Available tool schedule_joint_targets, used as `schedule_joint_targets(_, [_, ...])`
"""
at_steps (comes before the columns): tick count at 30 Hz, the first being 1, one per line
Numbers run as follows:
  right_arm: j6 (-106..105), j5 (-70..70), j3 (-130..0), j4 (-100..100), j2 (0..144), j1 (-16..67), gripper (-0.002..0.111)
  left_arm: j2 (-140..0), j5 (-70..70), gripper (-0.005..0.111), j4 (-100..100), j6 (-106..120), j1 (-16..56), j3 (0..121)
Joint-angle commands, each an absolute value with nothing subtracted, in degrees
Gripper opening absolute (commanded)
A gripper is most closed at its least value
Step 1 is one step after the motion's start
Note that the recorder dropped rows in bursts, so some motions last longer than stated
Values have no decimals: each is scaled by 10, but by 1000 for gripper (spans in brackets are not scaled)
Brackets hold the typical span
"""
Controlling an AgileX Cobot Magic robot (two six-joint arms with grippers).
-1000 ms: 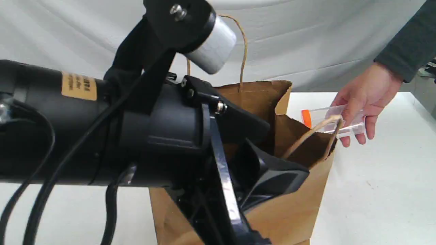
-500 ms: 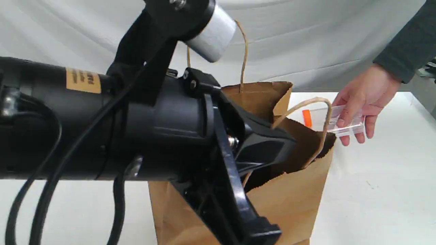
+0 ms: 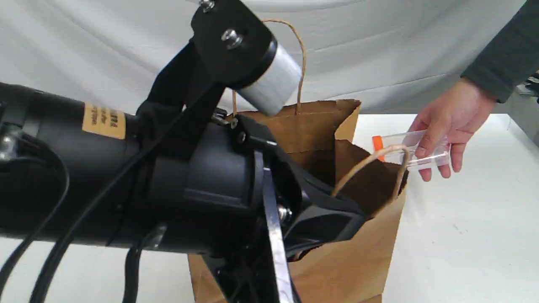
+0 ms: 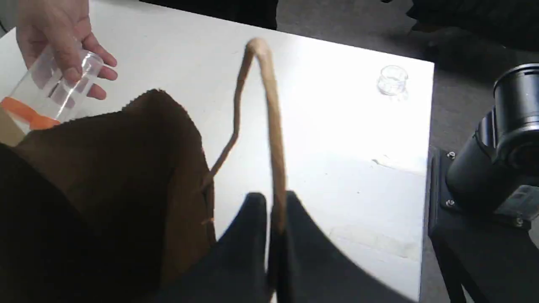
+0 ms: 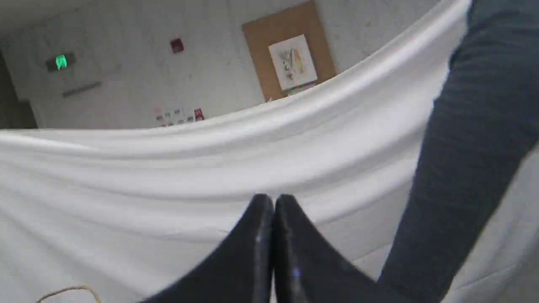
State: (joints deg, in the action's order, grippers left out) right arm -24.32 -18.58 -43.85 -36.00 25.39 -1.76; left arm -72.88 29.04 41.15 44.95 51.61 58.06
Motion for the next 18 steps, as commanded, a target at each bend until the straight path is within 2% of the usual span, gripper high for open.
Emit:
schedule_joint_targets(1, [-275, -287, -552, -325, 357, -22, 0, -726, 303, 0, 392, 454, 519, 583])
schedule_joint_targets(11, [-286, -582, -870, -356, 624, -19, 0, -726, 308, 0, 388, 454, 519, 583])
schedule_joint_targets(15, [-286, -683, -947, -359, 712, -19, 0, -726, 308, 0, 388, 454, 519, 583])
schedule_joint_targets(18, [-311, -700, -974, -360, 768, -19, 0, -726, 308, 0, 388, 454, 519, 583])
